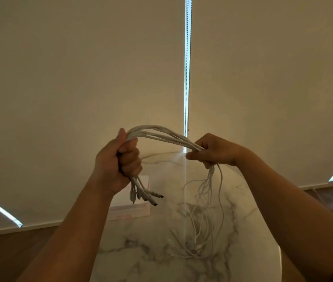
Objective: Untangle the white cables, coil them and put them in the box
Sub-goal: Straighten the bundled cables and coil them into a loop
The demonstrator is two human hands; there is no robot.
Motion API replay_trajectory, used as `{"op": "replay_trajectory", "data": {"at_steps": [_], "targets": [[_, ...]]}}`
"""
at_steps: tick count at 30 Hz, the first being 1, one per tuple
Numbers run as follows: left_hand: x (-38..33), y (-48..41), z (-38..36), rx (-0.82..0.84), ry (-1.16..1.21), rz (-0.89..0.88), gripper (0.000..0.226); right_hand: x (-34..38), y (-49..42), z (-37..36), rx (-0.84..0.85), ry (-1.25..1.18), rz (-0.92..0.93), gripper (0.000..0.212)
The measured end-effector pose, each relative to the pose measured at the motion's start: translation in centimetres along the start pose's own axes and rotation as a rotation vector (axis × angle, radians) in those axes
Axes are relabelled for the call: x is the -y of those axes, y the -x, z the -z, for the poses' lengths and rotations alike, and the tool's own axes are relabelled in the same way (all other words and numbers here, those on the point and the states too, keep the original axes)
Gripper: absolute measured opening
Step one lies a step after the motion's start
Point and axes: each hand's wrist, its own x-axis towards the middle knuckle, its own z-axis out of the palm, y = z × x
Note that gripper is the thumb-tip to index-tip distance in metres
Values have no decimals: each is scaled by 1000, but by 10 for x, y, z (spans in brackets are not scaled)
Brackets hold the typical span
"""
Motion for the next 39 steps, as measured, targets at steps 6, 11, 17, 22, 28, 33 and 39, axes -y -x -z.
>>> {"op": "replay_trajectory", "data": {"at_steps": [6, 11, 17, 22, 28, 33, 39], "targets": [[-12, 15, 33, -101, -40, -84, 48, 1, 4, 14, -79, -30, 36, 35], [29, 27, 71, -126, -299, -5, 54, 56, 17, 52, -64, -334, 333, 15], [80, 23, 74, -165, -586, 111, 63, 79, 7, 33, -161, -44, 318, 17], [114, 22, 83, -348, -674, 161, 54, 99, 5, 37, -159, 333, 366, 11], [97, 21, 103, -581, -343, -58, 51, 74, -14, 47, -460, 840, 302, 6], [93, 18, 101, -575, -422, -52, 52, 63, -17, 39, -427, 315, 75, 48], [119, 14, 74, -467, -577, 53, 34, 93, -23, 46, -505, 291, 145, 45]]}}
